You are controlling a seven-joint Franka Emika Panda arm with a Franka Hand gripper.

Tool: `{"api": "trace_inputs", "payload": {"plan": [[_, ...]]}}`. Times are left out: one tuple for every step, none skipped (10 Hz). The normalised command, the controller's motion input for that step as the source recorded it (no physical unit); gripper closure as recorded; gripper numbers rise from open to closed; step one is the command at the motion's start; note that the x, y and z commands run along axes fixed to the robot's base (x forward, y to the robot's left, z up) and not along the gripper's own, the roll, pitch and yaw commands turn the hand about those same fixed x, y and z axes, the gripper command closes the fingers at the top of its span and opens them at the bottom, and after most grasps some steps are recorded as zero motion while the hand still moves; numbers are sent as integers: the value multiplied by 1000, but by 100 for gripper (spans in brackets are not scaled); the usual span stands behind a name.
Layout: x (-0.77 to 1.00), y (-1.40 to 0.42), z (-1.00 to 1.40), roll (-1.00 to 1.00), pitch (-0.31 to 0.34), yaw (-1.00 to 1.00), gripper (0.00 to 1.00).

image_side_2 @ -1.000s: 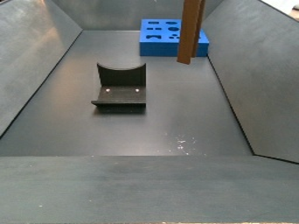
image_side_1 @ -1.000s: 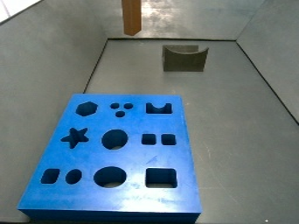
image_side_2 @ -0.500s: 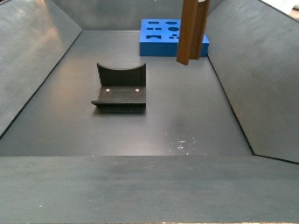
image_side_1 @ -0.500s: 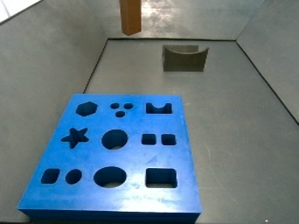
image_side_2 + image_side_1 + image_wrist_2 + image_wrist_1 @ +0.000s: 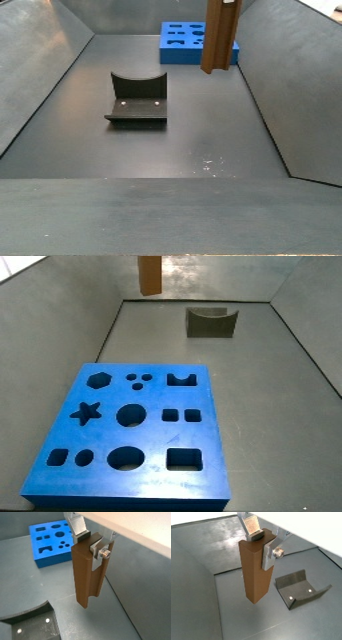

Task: Pick up the arch object. Move up. Place the arch object on the fixture. Regrasp the arch object. Rotate the arch object. Move to above the board. Insert the arch object.
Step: Rotate the arch object.

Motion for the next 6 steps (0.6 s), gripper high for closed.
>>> {"api": "trace_inputs", "payload": {"plan": [[-32,14,42,-144,29,-271,100],[0,0,0,-93,18,-1000,100],[0,1,0,-99,19,-1000,100],[0,3,1,-127,24,-1000,100],[0,5,1,-144,27,-883,100],[0,6,2,-143,26,-636,100]]}}
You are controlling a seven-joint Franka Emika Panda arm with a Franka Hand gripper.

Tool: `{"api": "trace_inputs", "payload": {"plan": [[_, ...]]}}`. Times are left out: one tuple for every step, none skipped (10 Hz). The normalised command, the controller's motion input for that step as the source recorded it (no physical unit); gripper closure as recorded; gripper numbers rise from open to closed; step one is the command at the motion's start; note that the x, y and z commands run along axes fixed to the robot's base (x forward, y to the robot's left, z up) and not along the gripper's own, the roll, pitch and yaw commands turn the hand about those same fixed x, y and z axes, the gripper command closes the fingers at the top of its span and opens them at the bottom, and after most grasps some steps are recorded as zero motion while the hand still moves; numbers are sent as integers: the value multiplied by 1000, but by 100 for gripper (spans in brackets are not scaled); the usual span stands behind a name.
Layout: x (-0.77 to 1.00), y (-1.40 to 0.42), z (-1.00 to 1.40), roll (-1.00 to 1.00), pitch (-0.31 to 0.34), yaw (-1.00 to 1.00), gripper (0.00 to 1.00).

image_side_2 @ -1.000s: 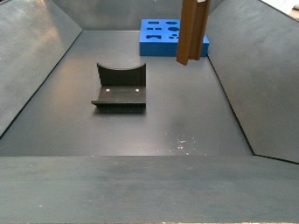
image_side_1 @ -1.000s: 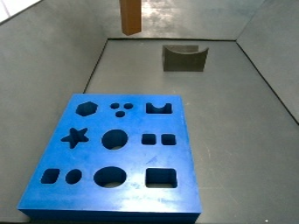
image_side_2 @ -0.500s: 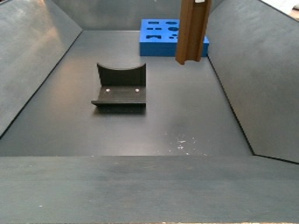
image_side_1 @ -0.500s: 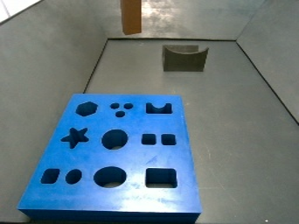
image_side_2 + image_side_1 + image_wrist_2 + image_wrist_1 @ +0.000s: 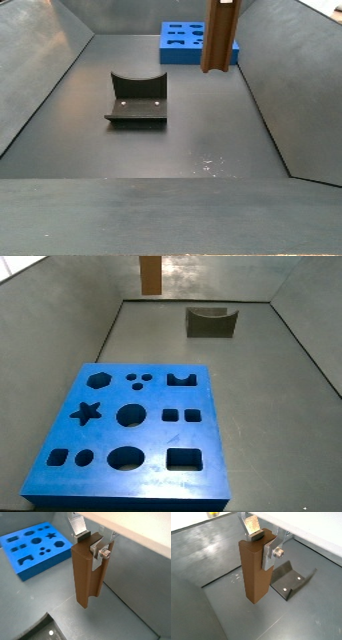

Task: Pick up the arch object. Move up. Place the arch object on the fixture. Regrasp the arch object. Rotate the arch object. Move to above the board. Insert the arch object.
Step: Rotate the arch object.

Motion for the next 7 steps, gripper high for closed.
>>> {"api": "trace_inputs", "payload": {"plan": [[1,7,4,-143,25,-424,100],[1,7,7,-142,24,-221,100],[0,0,-1000,-142,23,-143,100],[5,1,-1000,-140,12,-99,100],[14,7,-1000,-117,-34,-71,100],[3,13,-1000,-93,-57,-59,100],[-2,18,-1000,-71,-74,-53,100]]}}
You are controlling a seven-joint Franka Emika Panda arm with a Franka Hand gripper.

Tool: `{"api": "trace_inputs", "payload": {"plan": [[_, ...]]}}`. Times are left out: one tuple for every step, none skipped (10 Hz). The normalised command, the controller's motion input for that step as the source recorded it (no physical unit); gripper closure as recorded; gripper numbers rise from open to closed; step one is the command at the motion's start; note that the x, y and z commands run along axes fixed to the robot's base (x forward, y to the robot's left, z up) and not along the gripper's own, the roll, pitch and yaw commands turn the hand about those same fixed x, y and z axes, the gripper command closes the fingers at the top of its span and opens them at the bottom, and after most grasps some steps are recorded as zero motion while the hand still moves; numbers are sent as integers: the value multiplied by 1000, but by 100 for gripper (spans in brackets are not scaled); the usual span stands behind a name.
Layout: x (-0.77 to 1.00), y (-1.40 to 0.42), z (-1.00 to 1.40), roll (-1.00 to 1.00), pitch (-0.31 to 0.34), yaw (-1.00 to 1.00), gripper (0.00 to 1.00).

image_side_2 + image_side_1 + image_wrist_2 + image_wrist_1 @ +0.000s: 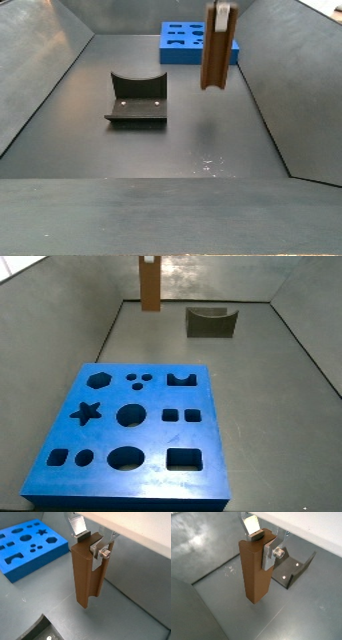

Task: Pick up the arch object. Move up. Place the arch object on the fixture. Regrasp the arch object. Rotate the arch object. Move to above the board. Insert the arch object.
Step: Rotate the arch object.

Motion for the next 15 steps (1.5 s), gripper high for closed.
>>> {"api": "trace_inputs", "payload": {"plan": [[2,29,-1000,-48,-76,-47,100],[11,35,-949,-33,-67,-45,100],[13,36,-840,-24,-60,-45,100],[14,33,-630,-5,-56,-43,100],[11,30,-481,10,-59,-43,100],[6,27,-288,29,-61,-43,100],[7,26,-241,34,-63,-43,100],[7,26,-241,34,-63,-43,100],[-10,23,-241,33,-51,-43,100],[-7,23,-240,33,-52,-43,100],[-4,23,-237,33,-53,-43,100],[-3,23,-237,33,-54,-43,100],[-3,22,-237,33,-54,-43,100],[-3,22,-237,33,-53,-43,100],[-3,22,-237,33,-54,-43,100]]}}
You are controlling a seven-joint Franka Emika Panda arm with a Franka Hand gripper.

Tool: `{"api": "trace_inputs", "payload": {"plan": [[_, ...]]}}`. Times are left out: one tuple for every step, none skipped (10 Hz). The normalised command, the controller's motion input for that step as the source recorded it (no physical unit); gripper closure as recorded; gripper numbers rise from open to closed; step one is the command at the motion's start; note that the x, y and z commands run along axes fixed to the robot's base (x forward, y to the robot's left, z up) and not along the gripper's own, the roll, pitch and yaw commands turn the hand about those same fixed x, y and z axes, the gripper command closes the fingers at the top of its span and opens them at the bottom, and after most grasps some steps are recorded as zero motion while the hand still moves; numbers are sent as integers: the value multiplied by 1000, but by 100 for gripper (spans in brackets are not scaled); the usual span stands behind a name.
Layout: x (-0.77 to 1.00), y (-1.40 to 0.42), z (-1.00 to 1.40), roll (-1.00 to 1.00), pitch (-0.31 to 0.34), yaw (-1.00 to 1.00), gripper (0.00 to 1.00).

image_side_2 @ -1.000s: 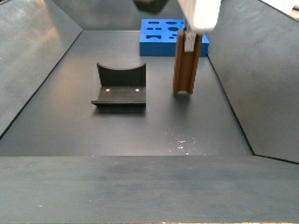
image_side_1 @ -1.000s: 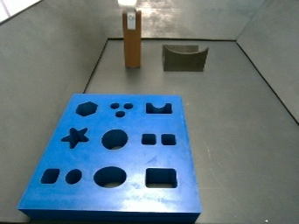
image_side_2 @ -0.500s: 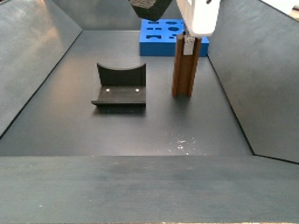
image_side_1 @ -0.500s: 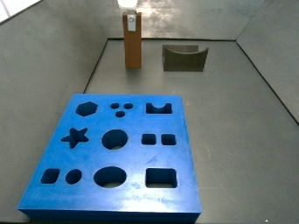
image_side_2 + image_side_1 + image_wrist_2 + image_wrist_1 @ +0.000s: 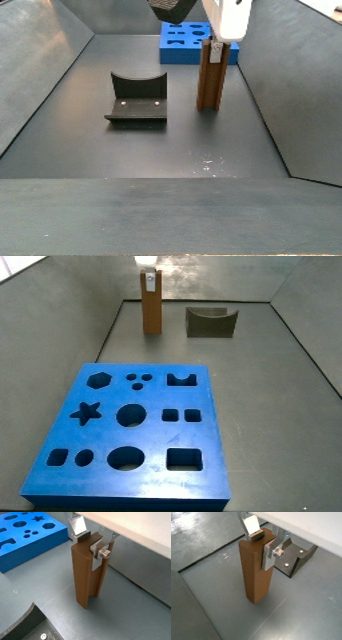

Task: Pick up the arch object. Move up. Place the arch object on the fixture. Regrasp the arch object. Rotate the arch object. Move to above the board. Insert the arch object.
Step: Rotate the arch object.

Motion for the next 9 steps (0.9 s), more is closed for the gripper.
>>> {"api": "trace_inputs", "payload": {"plan": [[0,0,0,33,-53,-43,0],[0,0,1000,34,-47,-41,0],[-17,-1,1000,29,-30,-39,0],[-36,-5,952,10,6,-34,0],[-26,-4,741,-21,22,-23,0],[-18,-4,566,-46,35,-17,0],[-1,-2,328,-76,53,-15,0],[5,1,213,-90,65,-15,0],[0,0,0,-18,11,1000,0]]}}
